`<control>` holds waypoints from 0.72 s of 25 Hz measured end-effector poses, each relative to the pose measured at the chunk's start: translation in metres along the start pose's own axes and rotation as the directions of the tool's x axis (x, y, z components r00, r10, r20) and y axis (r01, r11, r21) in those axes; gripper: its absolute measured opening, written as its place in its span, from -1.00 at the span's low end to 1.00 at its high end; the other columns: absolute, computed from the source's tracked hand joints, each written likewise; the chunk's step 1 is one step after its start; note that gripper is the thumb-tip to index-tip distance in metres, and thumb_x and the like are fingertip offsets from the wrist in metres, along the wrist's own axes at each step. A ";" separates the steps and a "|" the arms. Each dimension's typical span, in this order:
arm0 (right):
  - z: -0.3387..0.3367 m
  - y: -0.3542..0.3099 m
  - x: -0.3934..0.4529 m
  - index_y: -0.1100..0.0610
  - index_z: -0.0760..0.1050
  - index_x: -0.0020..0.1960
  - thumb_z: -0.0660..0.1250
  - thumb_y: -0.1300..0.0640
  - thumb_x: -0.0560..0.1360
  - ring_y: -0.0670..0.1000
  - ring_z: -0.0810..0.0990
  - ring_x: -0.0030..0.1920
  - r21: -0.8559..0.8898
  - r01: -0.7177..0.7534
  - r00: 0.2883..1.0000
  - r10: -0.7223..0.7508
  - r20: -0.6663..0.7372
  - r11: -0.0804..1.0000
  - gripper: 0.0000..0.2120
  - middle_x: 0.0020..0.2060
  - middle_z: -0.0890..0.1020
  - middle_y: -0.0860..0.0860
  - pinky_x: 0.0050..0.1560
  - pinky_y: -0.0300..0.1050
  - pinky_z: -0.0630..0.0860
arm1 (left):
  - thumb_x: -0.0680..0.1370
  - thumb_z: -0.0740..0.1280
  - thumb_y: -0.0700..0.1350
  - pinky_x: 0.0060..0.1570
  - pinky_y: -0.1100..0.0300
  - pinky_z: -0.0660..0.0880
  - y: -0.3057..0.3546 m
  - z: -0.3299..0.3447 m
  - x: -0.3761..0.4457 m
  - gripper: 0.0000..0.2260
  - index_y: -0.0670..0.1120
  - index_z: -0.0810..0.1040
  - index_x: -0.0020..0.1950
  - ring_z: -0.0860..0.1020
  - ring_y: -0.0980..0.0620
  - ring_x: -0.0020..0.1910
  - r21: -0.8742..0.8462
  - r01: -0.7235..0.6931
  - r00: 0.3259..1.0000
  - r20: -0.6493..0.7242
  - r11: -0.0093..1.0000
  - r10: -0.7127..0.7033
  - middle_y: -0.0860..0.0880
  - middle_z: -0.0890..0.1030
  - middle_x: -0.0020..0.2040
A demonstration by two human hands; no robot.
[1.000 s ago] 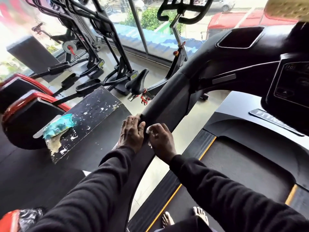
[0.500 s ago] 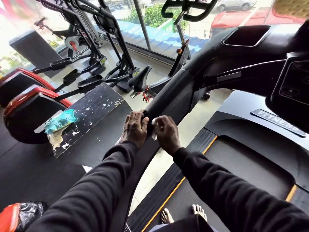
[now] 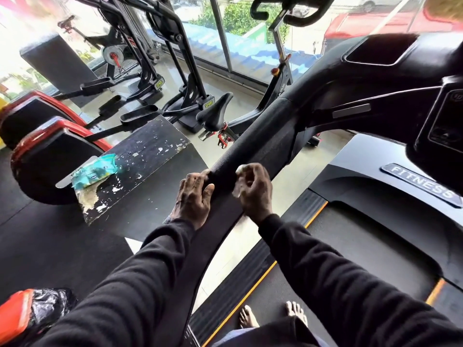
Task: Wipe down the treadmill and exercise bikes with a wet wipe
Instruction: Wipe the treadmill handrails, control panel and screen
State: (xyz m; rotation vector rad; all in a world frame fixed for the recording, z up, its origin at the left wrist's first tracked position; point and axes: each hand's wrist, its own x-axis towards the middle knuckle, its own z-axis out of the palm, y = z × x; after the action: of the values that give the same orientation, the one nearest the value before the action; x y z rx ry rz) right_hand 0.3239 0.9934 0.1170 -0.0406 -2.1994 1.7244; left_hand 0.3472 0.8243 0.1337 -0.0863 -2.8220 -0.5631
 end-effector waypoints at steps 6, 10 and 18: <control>0.013 -0.005 -0.041 -0.01 0.56 -0.08 0.34 0.20 0.50 -0.14 0.52 -0.21 -0.004 0.071 0.985 -0.070 0.155 0.997 -0.88 -0.13 0.52 -0.09 -0.13 -0.14 0.52 | 0.59 0.09 0.11 0.24 0.13 0.31 -0.001 -0.001 0.001 -0.51 -0.10 0.47 0.41 0.45 -0.11 0.15 -0.012 0.003 1.000 0.010 1.000 -0.003 -0.13 0.51 0.17; 0.006 0.000 -0.026 -0.01 0.56 -0.11 0.35 0.24 0.45 -0.08 0.55 -0.20 -0.021 0.134 0.982 -0.130 0.140 0.991 -0.85 -0.15 0.54 -0.10 -0.14 -0.05 0.55 | 0.58 0.09 0.12 0.24 0.11 0.32 0.002 -0.001 0.001 -0.51 -0.12 0.49 0.38 0.46 -0.12 0.15 -0.016 0.007 1.000 0.003 1.000 -0.007 -0.13 0.52 0.16; 0.022 -0.003 -0.073 0.01 0.57 -0.11 0.36 0.26 0.47 -0.14 0.49 -0.24 -0.011 0.180 0.945 -0.170 0.279 0.984 -0.85 -0.16 0.51 -0.09 -0.17 -0.22 0.47 | 0.60 0.10 0.08 0.26 0.16 0.29 -0.020 -0.009 -0.026 -0.53 -0.13 0.47 0.40 0.49 -0.13 0.14 -0.013 0.021 1.000 -0.020 1.000 -0.021 -0.13 0.52 0.15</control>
State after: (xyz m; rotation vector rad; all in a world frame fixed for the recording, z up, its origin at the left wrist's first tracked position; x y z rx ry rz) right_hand 0.3870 0.9547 0.0972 0.4005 -2.3464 1.6751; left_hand 0.3728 0.8026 0.1275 -0.0530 -2.8034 -0.5834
